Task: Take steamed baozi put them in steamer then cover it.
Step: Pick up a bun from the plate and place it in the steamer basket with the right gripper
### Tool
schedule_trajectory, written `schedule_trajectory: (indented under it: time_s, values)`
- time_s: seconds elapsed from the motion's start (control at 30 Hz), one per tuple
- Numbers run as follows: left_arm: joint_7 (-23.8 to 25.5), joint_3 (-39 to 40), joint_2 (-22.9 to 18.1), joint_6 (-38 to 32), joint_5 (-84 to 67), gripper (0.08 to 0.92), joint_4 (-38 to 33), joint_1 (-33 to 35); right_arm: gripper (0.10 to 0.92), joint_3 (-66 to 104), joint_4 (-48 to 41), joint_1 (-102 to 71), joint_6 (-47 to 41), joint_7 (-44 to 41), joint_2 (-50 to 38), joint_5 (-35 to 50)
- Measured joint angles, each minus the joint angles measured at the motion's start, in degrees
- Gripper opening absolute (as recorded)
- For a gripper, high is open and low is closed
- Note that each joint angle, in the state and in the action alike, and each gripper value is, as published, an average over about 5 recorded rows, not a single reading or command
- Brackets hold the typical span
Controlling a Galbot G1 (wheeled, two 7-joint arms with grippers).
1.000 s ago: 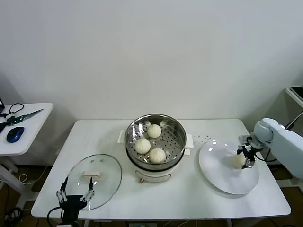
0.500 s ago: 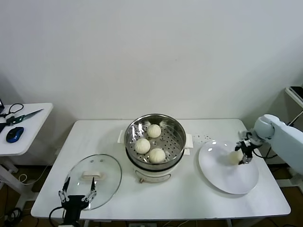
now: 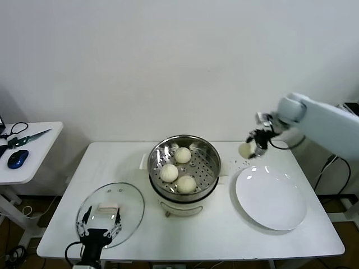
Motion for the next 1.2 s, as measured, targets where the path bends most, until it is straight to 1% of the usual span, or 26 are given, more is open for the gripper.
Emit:
schedule_trajectory:
  time_s: [0.27,0.53,0.8,1.2]
  values:
    - [0.4,1.3,0.0,-0.3,-0.3,0.823,-0.8,0.6,0.687,-10.8,3.5,8.9,-3.0,2.7,8.7,12.9]
    - [0.7,1.4,0.3,-0.6,-0.5,0.823,-1.1,1.0,0.689,-17.4,5.1,12.1,-4.5,4.8,15.8,19.3]
    - [0.7,1.3,0.6,-0.6,-0.9,0.823,-0.8,0.7,0.695,-20.9,4.0,10.3,-5.4,6.4,20.1,20.2]
    - [0.8,1.2,0.7,-0.3,-1.1,0.823,0.6,-0.7,0.701,-22.1,1.4,5.1,-5.8,8.1,22.4,17.8]
